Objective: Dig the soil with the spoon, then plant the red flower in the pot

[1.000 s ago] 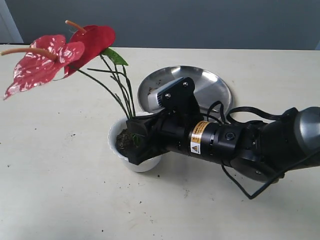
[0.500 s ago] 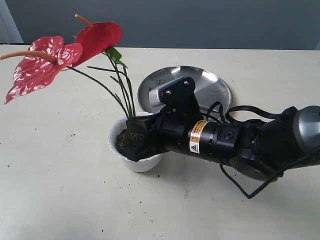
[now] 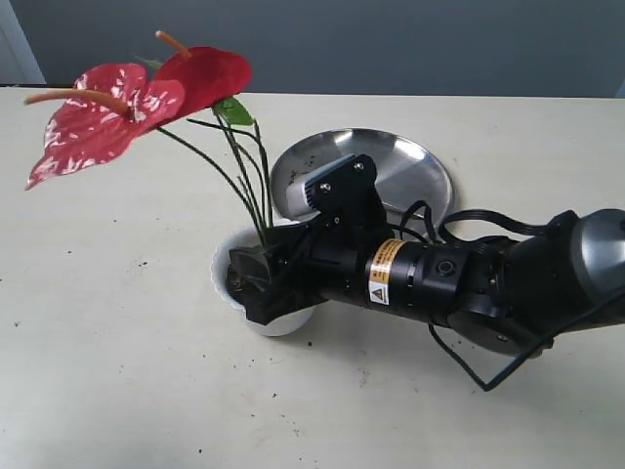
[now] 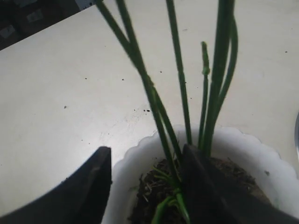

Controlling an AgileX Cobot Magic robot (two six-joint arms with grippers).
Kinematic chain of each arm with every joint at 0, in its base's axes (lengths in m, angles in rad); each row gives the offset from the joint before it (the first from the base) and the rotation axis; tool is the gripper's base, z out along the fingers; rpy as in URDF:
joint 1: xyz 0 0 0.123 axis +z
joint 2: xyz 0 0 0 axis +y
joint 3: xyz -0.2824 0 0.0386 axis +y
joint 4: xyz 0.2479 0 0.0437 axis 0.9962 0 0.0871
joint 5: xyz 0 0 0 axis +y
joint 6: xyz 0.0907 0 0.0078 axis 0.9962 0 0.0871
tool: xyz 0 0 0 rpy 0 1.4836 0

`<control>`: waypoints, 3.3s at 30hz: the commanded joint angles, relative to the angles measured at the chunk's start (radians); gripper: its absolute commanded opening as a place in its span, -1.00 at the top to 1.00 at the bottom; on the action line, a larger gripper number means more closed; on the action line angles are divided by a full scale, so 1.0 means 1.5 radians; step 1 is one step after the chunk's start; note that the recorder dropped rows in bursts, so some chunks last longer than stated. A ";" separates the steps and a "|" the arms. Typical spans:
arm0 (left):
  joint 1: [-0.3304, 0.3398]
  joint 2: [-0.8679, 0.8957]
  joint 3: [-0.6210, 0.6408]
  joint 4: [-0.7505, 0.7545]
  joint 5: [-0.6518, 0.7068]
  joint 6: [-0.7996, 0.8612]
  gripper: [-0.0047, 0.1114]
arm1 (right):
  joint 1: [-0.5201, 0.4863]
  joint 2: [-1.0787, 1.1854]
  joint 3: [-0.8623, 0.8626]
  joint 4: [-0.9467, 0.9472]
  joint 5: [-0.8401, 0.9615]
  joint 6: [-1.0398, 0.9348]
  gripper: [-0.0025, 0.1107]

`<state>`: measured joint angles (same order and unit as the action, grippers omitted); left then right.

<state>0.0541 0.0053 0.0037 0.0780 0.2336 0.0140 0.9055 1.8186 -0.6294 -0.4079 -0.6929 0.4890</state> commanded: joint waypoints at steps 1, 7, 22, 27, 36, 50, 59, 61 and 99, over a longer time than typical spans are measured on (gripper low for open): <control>-0.005 -0.004 -0.002 -0.005 -0.001 -0.003 0.91 | 0.002 0.036 0.025 -0.020 0.161 0.012 0.10; -0.005 -0.004 -0.002 -0.005 -0.001 -0.003 0.91 | 0.002 0.036 0.025 -0.019 0.161 0.007 0.09; -0.005 -0.004 -0.002 -0.005 -0.001 -0.003 0.91 | 0.002 -0.008 0.025 0.013 0.182 -0.066 -0.15; -0.005 -0.004 -0.002 -0.005 -0.001 -0.003 0.91 | 0.002 -0.021 0.025 0.019 0.197 -0.070 -0.15; -0.005 -0.004 -0.002 -0.005 -0.001 -0.003 0.91 | 0.002 -0.021 0.025 0.006 0.197 -0.095 0.04; -0.005 -0.004 -0.002 -0.005 -0.001 -0.003 0.91 | 0.002 -0.021 0.025 0.000 0.217 -0.095 -0.42; -0.005 -0.004 -0.002 -0.005 -0.001 -0.003 0.91 | 0.002 -0.021 0.025 0.000 0.247 -0.095 -0.30; -0.005 -0.004 -0.002 -0.005 -0.001 -0.003 0.91 | 0.002 -0.021 0.025 0.011 0.259 -0.095 -0.30; -0.005 -0.004 -0.002 -0.005 -0.001 -0.003 0.91 | 0.003 -0.088 0.057 0.026 0.266 -0.116 -0.26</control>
<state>0.0541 0.0053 0.0037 0.0780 0.2336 0.0140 0.9054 1.6758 -0.5703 -0.3571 -0.4237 0.3090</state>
